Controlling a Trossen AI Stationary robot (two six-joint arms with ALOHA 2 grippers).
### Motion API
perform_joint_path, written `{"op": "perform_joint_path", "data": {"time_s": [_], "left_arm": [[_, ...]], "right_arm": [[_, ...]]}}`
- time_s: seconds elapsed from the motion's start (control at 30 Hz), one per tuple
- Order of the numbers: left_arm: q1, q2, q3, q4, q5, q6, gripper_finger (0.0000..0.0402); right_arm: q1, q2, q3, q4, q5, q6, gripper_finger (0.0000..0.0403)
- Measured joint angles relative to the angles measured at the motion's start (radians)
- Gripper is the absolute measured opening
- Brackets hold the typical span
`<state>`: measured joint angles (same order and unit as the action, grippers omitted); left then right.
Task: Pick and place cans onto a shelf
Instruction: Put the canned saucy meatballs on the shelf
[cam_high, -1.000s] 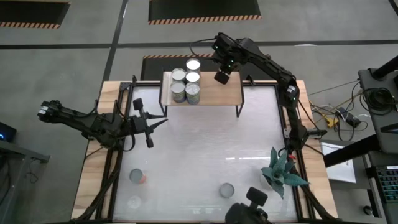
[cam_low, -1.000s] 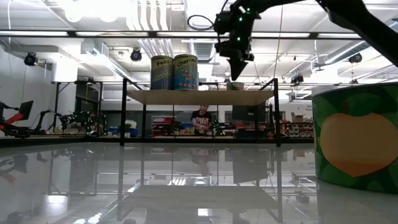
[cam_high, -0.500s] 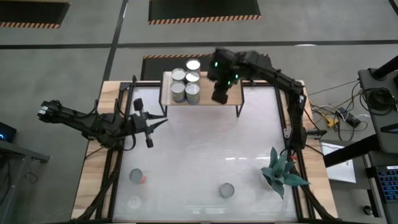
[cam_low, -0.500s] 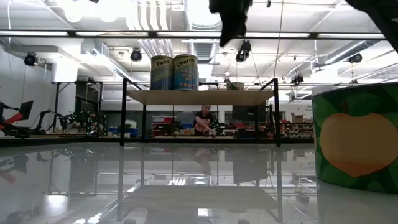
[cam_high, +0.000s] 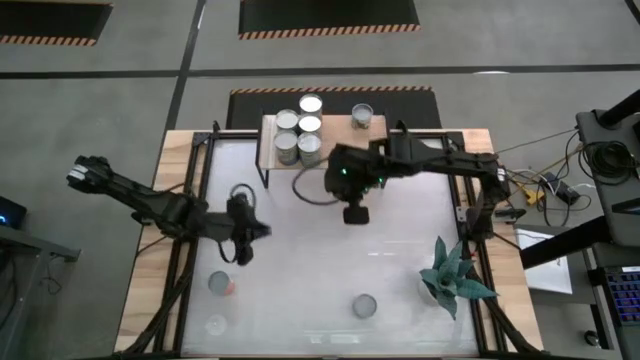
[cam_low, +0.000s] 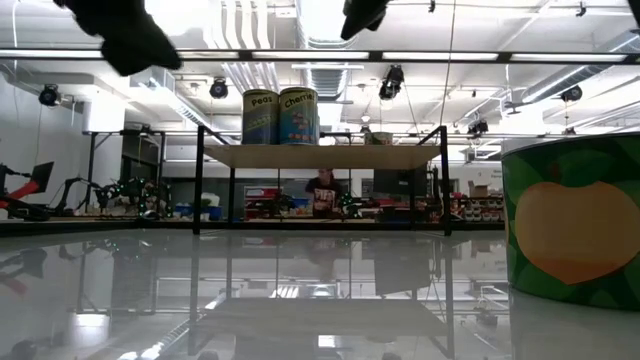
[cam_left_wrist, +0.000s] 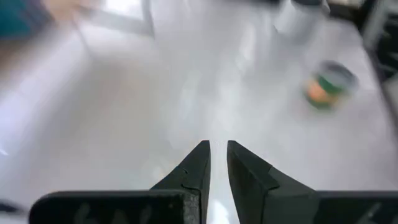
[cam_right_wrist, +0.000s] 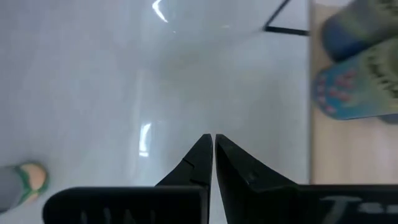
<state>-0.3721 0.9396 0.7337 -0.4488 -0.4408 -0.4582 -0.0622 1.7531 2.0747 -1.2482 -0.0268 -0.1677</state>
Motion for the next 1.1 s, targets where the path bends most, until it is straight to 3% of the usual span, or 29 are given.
{"op": "perform_joint_path", "data": {"time_s": [0.3, 0.53, 0.73, 0.8, 1.1], "left_arm": [[-0.037, 0.310, 0.263, -0.616, 0.430, -0.528, 0.0036], [-0.150, 0.477, 0.287, -0.627, 0.597, -0.704, 0.0036], [-0.230, 0.514, 0.287, -0.631, 0.729, -0.883, 0.0038], [-0.256, 0.512, 0.287, -0.631, 0.739, -0.936, 0.0046], [-0.316, 0.515, 0.287, -0.620, 0.578, -1.027, 0.0131]], "right_arm": [[0.051, -0.185, -0.360, 0.239, 0.001, -0.001, 0.0009], [0.049, -0.355, -0.655, 0.501, 0.001, -0.012, 0.0009], [0.049, -0.467, -0.819, 0.662, 0.001, 0.011, 0.0009], [0.049, -0.493, -0.857, 0.707, 0.000, 0.011, 0.0009], [0.049, -0.528, -0.915, 0.767, 0.000, 0.016, 0.0009]]}}
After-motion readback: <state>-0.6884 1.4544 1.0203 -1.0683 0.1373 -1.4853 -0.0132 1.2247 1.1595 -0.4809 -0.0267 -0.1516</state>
